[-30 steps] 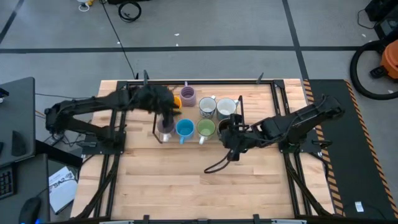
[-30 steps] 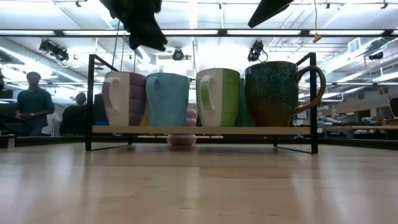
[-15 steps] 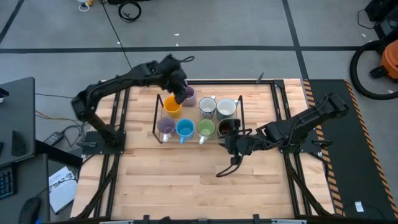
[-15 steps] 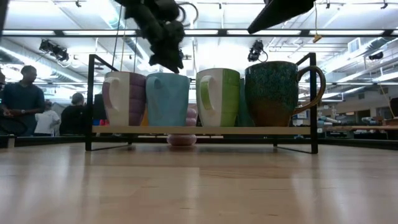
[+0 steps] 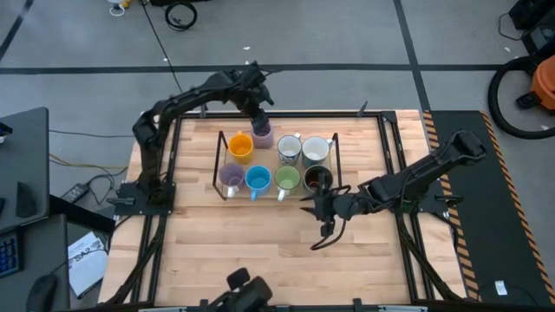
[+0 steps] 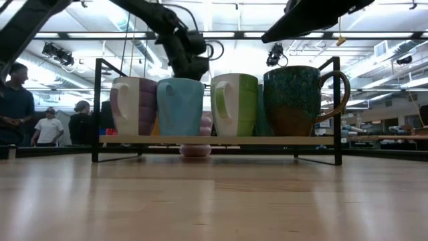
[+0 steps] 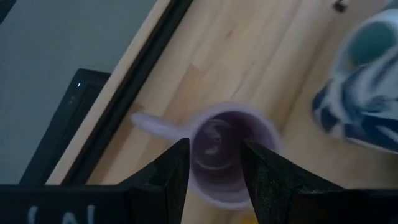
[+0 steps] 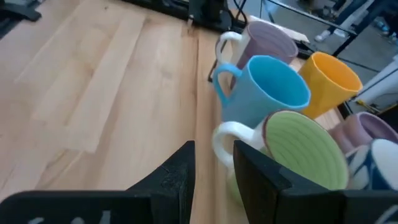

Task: Place coffee mugs
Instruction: Put the light violet mug on the shelf

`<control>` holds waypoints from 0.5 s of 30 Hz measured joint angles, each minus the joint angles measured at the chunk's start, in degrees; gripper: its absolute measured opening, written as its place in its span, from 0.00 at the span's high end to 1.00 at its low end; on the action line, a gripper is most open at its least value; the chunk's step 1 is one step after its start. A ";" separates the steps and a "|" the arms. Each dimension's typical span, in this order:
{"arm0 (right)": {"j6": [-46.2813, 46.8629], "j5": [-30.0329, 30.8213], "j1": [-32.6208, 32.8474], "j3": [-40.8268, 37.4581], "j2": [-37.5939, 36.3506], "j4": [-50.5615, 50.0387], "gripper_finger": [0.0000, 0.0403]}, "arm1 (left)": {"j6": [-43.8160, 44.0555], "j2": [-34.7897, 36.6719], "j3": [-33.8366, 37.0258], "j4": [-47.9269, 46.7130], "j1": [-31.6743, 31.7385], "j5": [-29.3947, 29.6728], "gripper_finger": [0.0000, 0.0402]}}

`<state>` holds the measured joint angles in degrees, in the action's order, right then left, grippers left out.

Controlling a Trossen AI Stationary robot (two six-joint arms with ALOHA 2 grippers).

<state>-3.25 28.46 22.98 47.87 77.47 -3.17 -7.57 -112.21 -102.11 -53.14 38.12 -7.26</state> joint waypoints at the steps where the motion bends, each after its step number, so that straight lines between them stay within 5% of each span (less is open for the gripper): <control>1: 0.01 -0.06 0.00 -0.96 0.00 1.54 0.71 | -0.26 -0.48 -0.02 0.03 0.37 0.01 0.63; 15: -2.78 -2.54 0.20 -7.01 0.05 15.18 0.71 | -2.58 -1.52 -0.02 -0.41 1.56 2.79 0.63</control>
<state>-6.02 25.92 23.19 40.86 77.52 12.01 -10.14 -113.74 -102.13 -53.54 39.68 -4.47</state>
